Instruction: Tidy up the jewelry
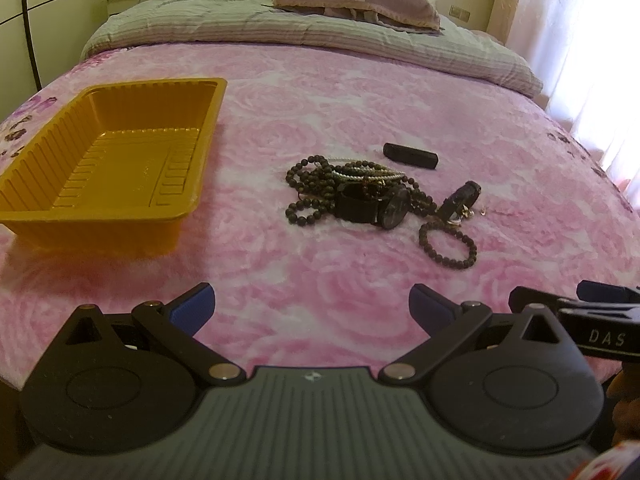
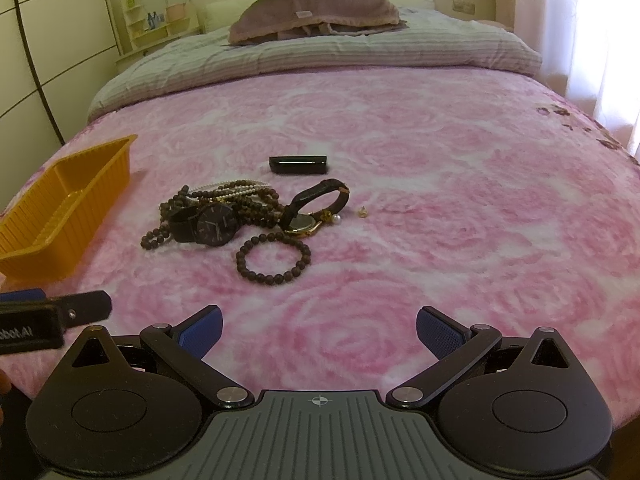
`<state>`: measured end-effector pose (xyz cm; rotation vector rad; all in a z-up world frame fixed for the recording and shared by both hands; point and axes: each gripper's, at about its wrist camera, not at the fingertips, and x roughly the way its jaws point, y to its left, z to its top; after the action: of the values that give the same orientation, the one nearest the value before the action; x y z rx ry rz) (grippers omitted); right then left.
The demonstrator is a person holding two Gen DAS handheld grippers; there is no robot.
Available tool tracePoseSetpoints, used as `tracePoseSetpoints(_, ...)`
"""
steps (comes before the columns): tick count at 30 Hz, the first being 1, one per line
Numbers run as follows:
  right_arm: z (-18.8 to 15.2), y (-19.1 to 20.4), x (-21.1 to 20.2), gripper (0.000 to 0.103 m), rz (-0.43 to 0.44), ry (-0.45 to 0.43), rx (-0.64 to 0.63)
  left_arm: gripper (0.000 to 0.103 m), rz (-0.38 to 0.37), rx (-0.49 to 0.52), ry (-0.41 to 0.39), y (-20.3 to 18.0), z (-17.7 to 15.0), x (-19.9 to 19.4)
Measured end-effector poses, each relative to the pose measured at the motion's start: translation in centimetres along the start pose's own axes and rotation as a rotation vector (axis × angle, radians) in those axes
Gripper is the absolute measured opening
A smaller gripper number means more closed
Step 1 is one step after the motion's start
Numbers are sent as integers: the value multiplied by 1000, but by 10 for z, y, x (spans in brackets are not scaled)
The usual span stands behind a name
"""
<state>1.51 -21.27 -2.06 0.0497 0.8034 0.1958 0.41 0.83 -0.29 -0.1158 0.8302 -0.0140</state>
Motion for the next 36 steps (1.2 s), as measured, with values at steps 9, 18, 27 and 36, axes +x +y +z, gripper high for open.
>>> tracePoseSetpoints(9,7,3,20,102,27,-25,-61,102,-5,4,-24,11,5,12)
tracePoseSetpoints(18,21,2,57,58,58,-5,-107,101,-33,47,-56,11,13,30)
tracePoseSetpoints(27,28,4,77,45,80,9,-116,93,-45,92,-82,5,22,35)
tracePoseSetpoints(36,27,12,85,32,83,21,-128,91,15,48,-207,56,46,-31)
